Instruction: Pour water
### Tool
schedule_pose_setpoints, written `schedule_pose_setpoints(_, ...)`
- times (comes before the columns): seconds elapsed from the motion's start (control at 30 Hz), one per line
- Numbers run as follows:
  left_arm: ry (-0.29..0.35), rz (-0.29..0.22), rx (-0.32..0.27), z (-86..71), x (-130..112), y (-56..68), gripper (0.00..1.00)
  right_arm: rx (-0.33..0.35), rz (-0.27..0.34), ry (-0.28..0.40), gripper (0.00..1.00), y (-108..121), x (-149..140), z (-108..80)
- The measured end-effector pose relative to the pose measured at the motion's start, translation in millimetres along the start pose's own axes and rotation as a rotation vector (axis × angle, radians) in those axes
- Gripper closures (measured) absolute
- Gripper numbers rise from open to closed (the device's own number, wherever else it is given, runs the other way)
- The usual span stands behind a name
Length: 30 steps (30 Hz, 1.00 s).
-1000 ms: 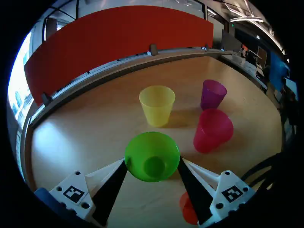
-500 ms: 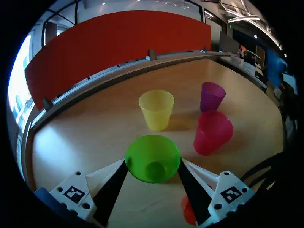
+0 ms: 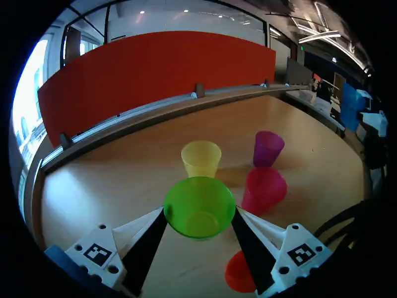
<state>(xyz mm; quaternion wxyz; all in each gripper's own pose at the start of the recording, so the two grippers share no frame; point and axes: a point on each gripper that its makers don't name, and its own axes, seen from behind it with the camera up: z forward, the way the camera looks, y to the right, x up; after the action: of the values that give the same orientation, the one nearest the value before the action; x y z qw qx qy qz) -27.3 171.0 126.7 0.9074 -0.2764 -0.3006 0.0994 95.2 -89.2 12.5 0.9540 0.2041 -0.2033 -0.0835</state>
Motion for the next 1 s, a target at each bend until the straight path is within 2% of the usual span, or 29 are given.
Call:
schedule_pose_setpoints(0.2,0.074,-0.039,0.005,-39.9,31.3,9.1,0.13,0.012,-0.013,0.022,0.15,-2.0,12.7,-3.8)
schedule_pose_setpoints(0.3,0.104,-0.058,0.003,-64.3,46.1,17.6,0.13,0.019,-0.023,0.035,0.15,-3.3,20.2,-6.5)
schedule_pose_setpoints(0.5,0.129,-0.06,0.001,-112.6,66.2,38.4,0.13,0.041,-0.043,0.051,0.15,-6.8,32.1,-14.5)
schedule_pose_setpoints(0.73,0.118,-0.048,-0.026,-161.4,73.2,70.7,0.13,0.087,-0.069,0.054,0.15,-17.0,42.9,-29.4)
schedule_pose_setpoints(1.0,0.133,-0.007,-0.035,-201.3,73.8,102.1,0.13,0.156,-0.119,0.044,0.15,-35.0,49.6,-46.9)
